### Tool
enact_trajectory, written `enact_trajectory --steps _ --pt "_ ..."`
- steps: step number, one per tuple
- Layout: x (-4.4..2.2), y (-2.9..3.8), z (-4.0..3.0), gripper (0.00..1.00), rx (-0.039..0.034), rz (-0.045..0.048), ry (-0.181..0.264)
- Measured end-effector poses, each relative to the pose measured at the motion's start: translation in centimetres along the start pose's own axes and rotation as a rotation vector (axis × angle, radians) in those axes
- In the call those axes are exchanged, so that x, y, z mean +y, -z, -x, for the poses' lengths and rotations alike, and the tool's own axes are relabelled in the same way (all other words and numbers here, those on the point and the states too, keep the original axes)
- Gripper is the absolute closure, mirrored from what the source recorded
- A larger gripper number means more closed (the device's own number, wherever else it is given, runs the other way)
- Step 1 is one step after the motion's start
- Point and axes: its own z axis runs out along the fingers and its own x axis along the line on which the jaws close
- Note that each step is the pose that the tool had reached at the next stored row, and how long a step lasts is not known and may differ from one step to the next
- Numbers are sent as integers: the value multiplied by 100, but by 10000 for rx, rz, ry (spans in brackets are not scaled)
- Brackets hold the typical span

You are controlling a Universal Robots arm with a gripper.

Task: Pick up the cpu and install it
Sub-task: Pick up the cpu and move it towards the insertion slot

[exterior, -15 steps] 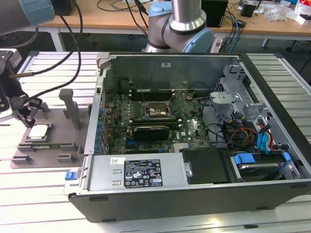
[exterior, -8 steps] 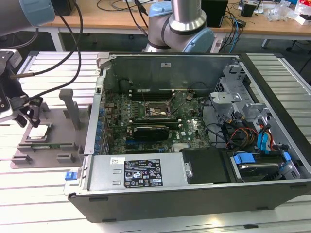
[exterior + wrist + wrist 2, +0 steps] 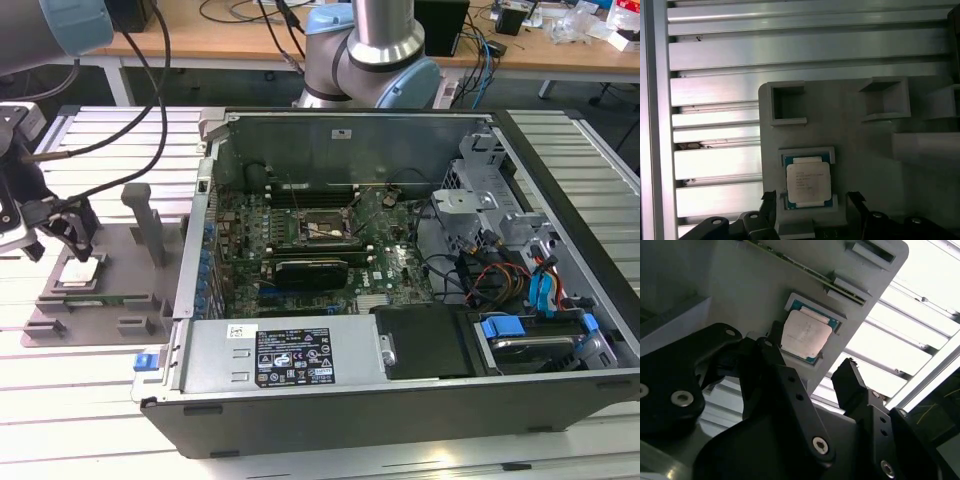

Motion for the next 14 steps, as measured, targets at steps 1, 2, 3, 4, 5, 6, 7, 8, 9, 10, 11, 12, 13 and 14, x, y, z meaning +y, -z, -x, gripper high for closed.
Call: enact_trajectory --steps 1,2,3,4,5,6,7,8,9,10,11,12,13,14 --pt "0 -12 0 34 -4 3 1" --pt "-1 -19 0 34 -1 1 0" --pt "-2 -39 2 34 22 -2 -1" --pt "-3 -68 10 34 63 -4 -1" --pt "-3 -110 31 34 129 -10 -5" --pt "-3 -127 45 34 166 -13 -7" --pt "-2 -143 52 34 179 -13 -8" --pt "-3 -179 54 34 195 -11 -1" --pt "-4 -219 54 34 210 -11 18" --pt "-3 -244 56 34 215 -11 34" --pt "1 -264 57 34 220 -11 53" --pt "7 -288 56 34 224 -11 83" --pt "9 -300 56 34 225 -11 101" --pt "10 -309 57 34 225 -10 119"
